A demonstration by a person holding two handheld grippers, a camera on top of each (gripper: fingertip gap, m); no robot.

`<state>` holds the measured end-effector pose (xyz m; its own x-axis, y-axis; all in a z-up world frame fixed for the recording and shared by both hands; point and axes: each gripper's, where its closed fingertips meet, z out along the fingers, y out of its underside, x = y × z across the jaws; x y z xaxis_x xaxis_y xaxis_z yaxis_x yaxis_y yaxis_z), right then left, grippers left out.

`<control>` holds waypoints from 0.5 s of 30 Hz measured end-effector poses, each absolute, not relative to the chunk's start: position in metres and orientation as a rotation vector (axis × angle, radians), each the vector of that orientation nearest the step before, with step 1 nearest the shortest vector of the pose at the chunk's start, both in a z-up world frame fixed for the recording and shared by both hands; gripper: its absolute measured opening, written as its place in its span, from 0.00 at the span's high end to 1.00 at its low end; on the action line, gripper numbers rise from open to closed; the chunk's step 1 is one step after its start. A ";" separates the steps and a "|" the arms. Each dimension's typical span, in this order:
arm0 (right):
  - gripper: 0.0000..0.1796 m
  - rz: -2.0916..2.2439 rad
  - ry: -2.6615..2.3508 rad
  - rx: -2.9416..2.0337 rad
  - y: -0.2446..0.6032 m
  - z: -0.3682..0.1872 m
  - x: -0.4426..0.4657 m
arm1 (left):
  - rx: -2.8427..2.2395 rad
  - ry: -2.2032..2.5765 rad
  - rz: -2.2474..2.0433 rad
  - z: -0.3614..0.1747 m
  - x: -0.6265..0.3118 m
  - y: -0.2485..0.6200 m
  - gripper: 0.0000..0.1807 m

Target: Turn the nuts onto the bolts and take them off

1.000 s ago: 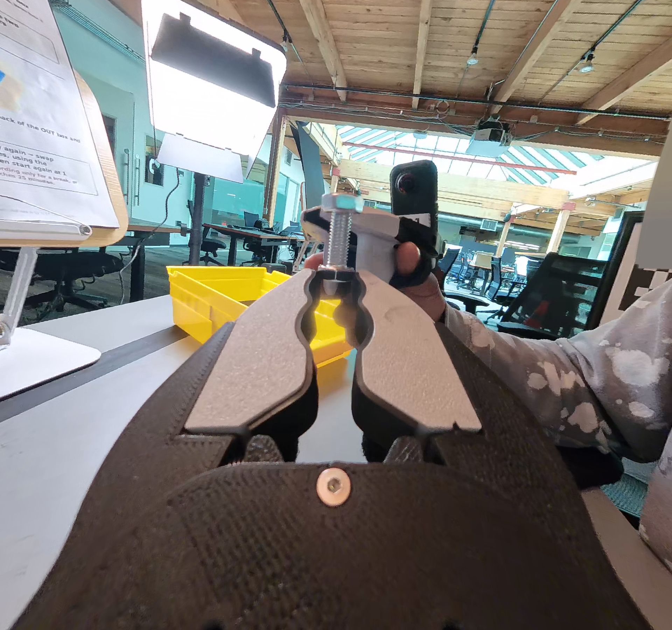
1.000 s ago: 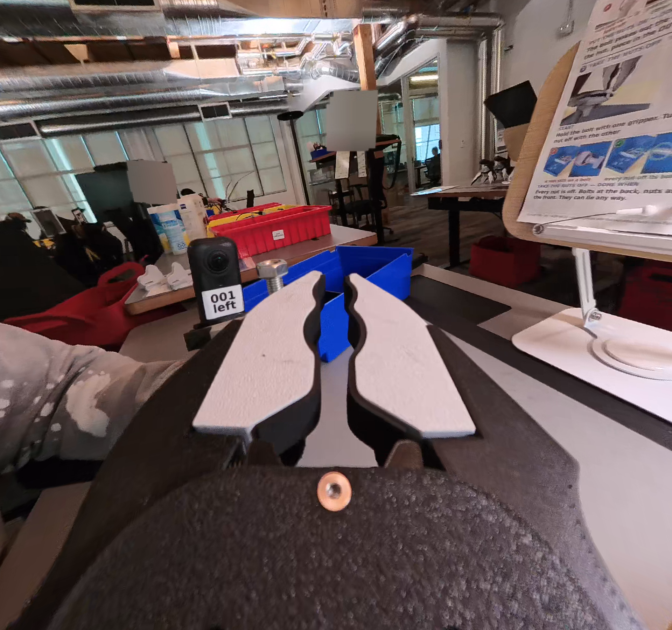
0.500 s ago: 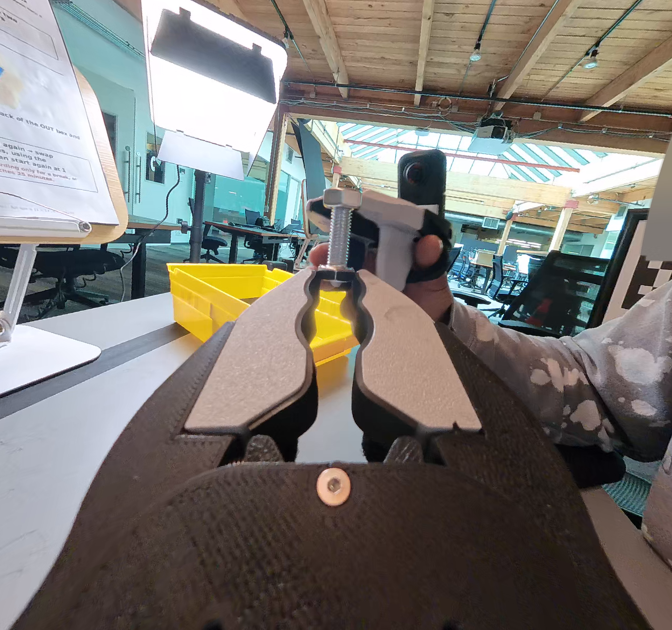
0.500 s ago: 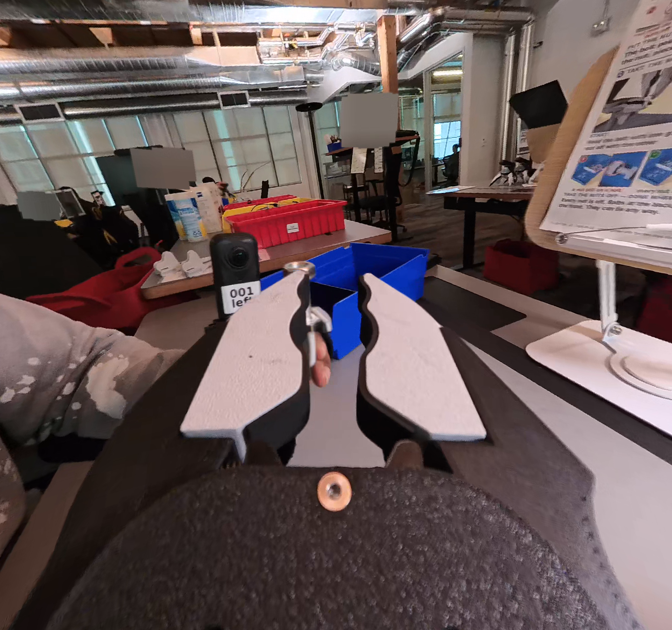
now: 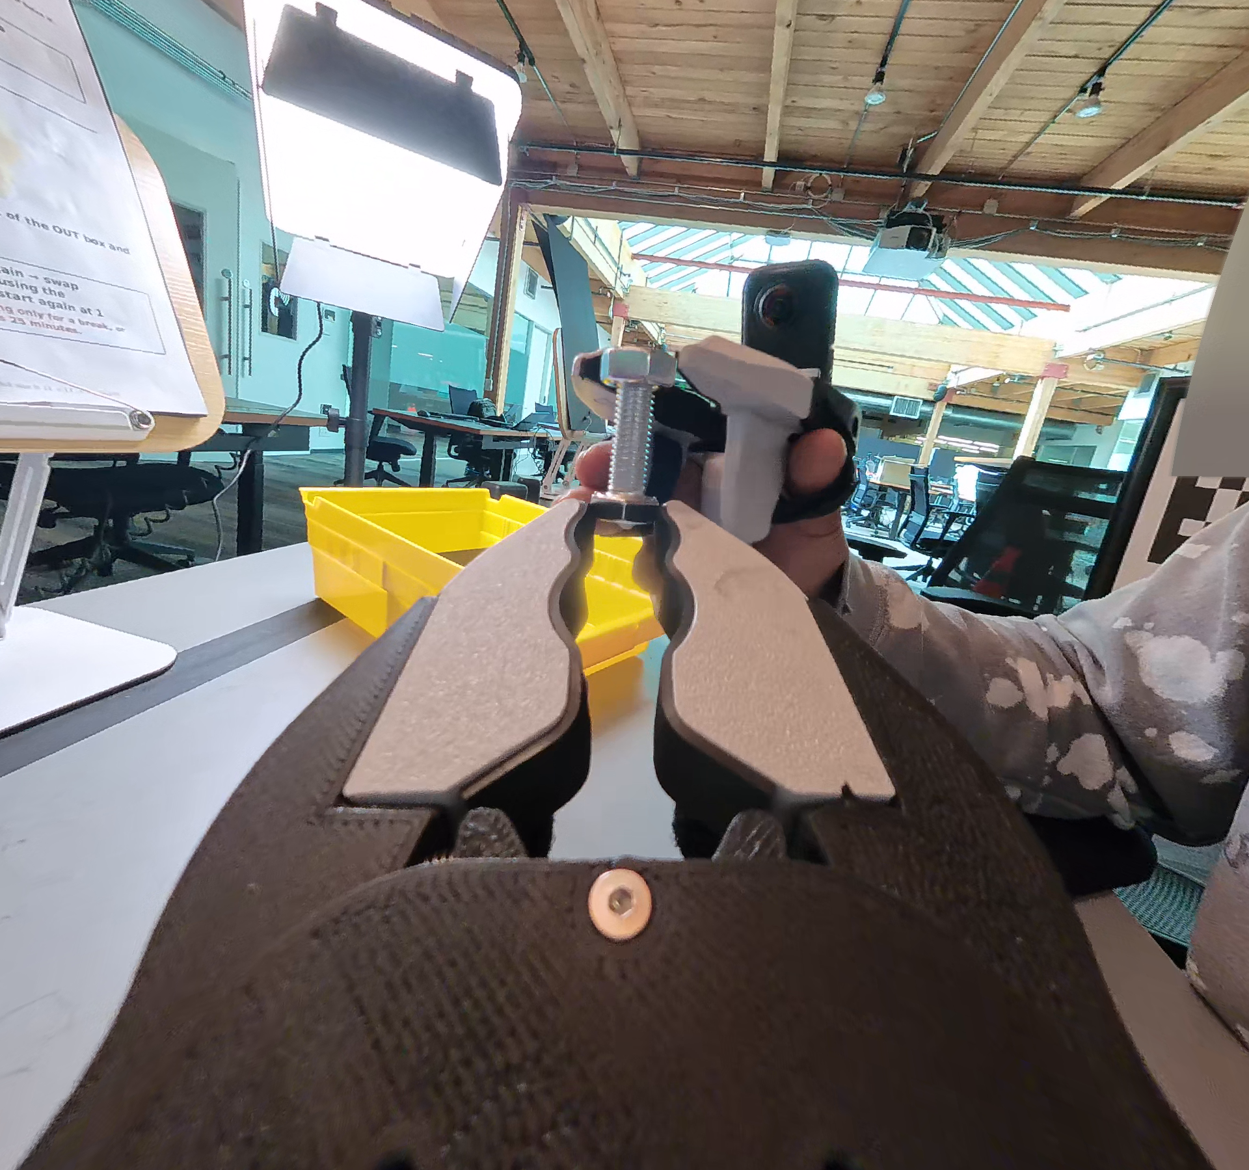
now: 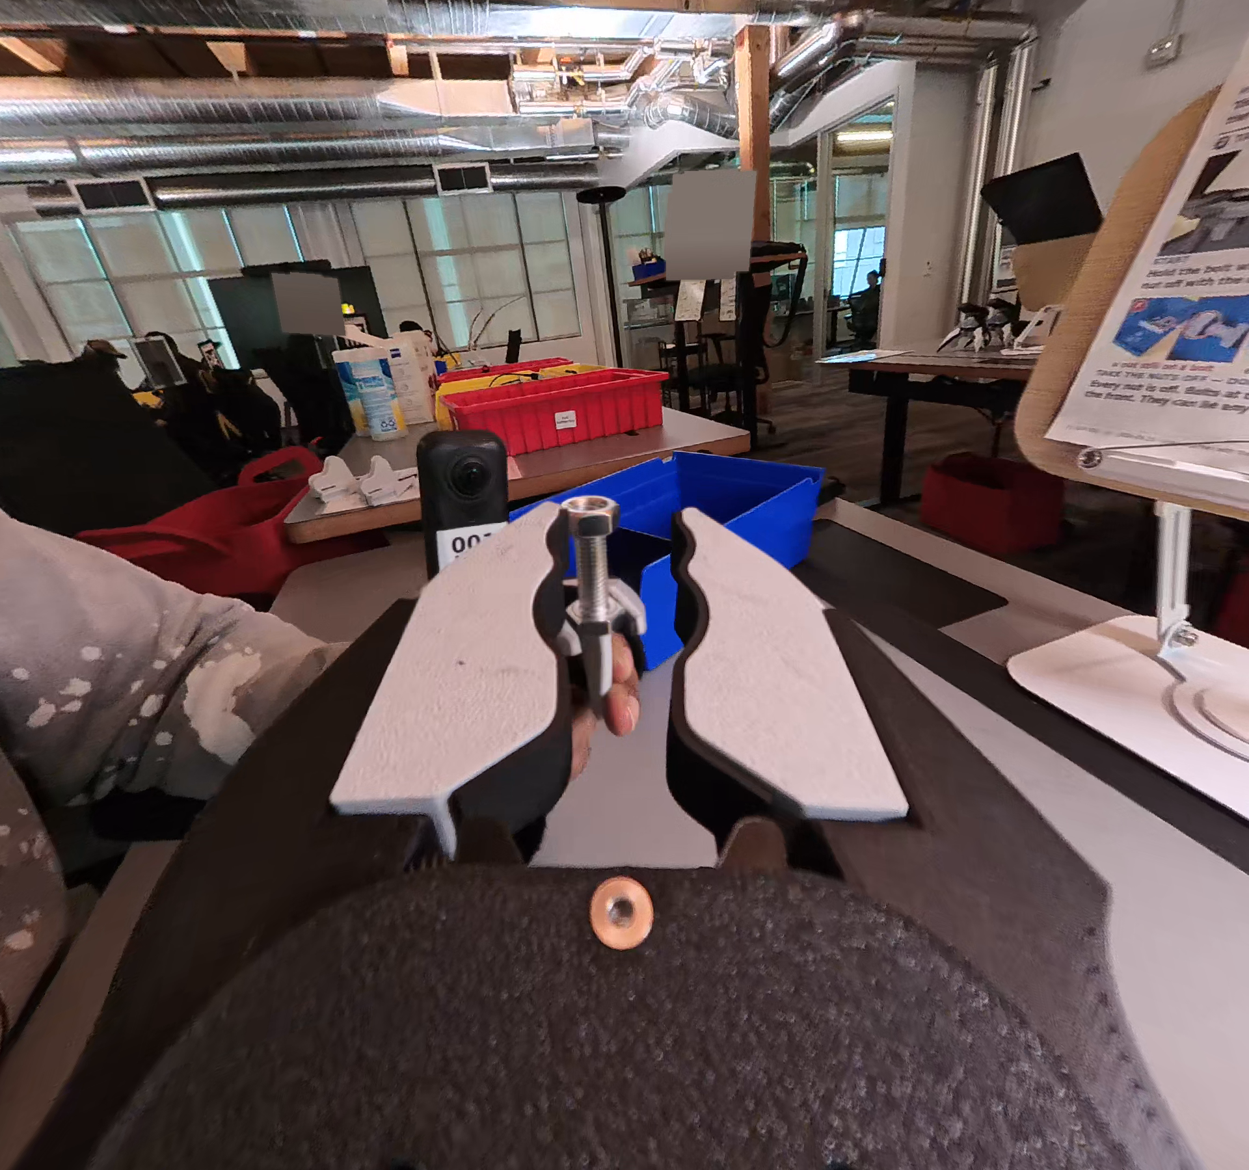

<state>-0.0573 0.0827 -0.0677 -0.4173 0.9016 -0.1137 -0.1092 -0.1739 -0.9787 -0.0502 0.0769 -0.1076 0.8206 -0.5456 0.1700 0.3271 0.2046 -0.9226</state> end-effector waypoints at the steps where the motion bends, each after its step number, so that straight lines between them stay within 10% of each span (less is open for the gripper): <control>1: 0.83 1.690 -1.338 -0.976 0.078 -0.069 -0.059 | -1.224 0.213 -0.615 -0.108 -0.049 0.077 0.90; 15: 0.83 1.679 -1.346 -0.975 0.075 -0.070 -0.061 | -1.228 0.221 -0.609 -0.109 -0.047 0.077 0.90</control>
